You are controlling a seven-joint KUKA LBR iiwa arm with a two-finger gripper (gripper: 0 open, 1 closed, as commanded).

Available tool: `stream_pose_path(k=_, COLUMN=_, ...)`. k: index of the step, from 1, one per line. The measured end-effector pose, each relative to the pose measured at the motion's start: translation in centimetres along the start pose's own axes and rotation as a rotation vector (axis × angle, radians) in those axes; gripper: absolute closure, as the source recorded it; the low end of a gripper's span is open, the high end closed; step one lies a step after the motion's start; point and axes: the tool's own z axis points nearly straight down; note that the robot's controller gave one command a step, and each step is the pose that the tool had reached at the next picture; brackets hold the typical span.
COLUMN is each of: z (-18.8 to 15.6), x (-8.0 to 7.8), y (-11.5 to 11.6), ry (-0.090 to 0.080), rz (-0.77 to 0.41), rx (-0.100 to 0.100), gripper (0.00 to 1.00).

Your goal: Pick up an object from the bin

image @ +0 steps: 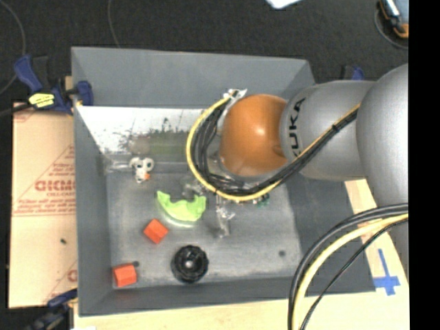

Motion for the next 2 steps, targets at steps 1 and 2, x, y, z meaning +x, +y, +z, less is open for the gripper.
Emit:
stream_pose_path(k=1, z=0.4, x=-2.2, y=-0.9, ry=-0.002, rz=-0.042, rx=-0.001, gripper=1.00)
stream_pose_path(k=2, z=0.4, x=-0.6, y=0.7, ry=0.000, rz=-0.045, rx=-0.002, gripper=1.00)
